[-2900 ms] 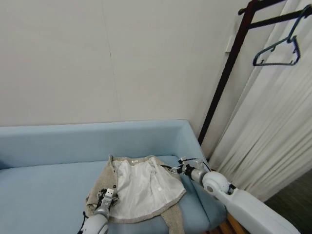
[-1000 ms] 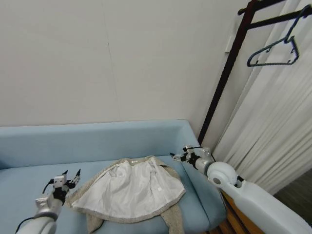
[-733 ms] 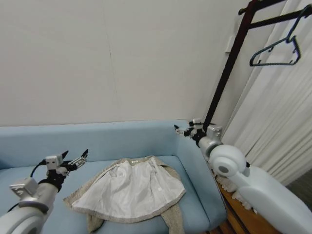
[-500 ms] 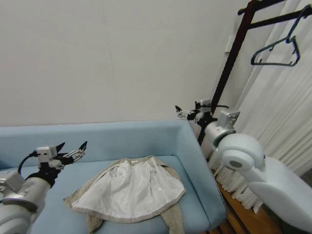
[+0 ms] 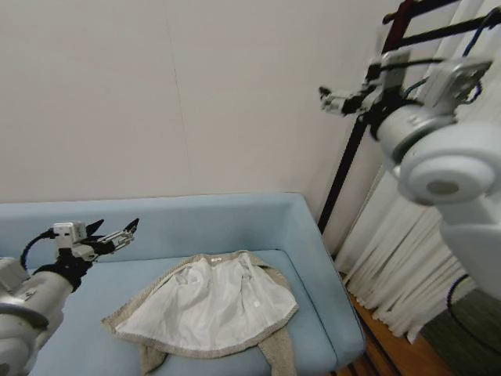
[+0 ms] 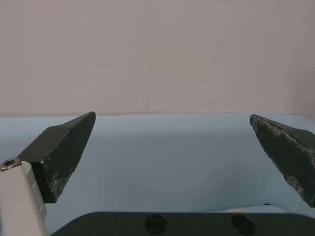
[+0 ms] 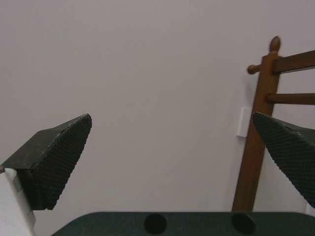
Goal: Pick up the clothes from the sofa and hang them on the clothes hanger.
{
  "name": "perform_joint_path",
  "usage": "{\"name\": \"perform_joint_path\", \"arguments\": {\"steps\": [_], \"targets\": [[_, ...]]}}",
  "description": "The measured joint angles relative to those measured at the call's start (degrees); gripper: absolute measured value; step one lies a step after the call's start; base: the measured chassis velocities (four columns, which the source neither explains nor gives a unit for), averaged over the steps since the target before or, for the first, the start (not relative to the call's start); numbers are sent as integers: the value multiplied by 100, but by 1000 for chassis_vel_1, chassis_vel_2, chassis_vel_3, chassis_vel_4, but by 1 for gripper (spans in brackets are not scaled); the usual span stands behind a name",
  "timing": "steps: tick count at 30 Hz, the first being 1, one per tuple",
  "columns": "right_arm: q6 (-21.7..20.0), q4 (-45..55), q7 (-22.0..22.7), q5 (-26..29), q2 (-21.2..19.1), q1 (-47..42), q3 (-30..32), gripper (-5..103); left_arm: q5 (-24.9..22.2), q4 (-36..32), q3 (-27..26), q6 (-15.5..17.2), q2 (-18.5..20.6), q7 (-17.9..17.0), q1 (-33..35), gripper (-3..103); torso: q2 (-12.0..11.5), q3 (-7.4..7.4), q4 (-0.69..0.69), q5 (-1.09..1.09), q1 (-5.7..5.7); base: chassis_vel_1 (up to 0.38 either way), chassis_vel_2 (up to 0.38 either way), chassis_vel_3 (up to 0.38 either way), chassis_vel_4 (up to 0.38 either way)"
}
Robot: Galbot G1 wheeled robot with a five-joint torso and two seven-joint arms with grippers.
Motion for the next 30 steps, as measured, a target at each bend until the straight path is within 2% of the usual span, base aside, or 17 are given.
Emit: {"name": "perform_joint_path", "arguments": {"steps": [2,5,6,9,10,13,17,20,21,25,30], "targets": [[-13,-211,-11,-34,28,179,-84,100,62,4,108,-15,48,72,-120,100,0,0,0,0,0,0,0,0,0],[-84,-780,31,-130,63,681,-414,100,412,105,339,-14,75,458,-306,100,0,1,0,2,1,0,0,0,0],[-84,-780,31,-130,63,681,-414,100,412,105,339,-14,75,458,-306,100,0,1,0,2,1,0,0,0,0],[-240,-1096,429,238,-35,1179,-848,100,1347,266,401,-151,-183,1059,-63,100,0,0,1,-1,0,0,0,0,0],[-240,-1096,429,238,-35,1179,-848,100,1347,266,401,-151,-183,1059,-63,100,0,0,1,-1,0,0,0,0,0],[-311,-1463,914,724,-120,1636,-1298,100,1914,408,439,-454,-397,1324,180,100,0,0,3,-1,0,0,0,0,0],[-317,-1743,1403,1202,-154,2107,-1754,100,2056,498,477,-531,-463,1399,177,100,0,0,0,1,0,0,0,0,0],[-256,-1897,2075,1947,-145,2618,-2262,100,2134,592,617,-538,-489,1401,-20,100,0,0,0,0,0,0,0,0,0],[-256,-1897,2075,1947,-145,2618,-2262,100,2134,592,617,-538,-489,1401,-20,100,0,0,0,0,0,0,0,0,0],[-61,-2236,2877,2698,-123,3193,-2921,100,2222,701,899,-541,-565,1392,-196,100,0,0,0,-2,0,0,0,0,0],[38,-2547,3147,2888,-78,3524,-3417,100,2252,711,1183,-541,-593,1367,-342,100,0,0,-1,1,0,0,0,0,0]]}}
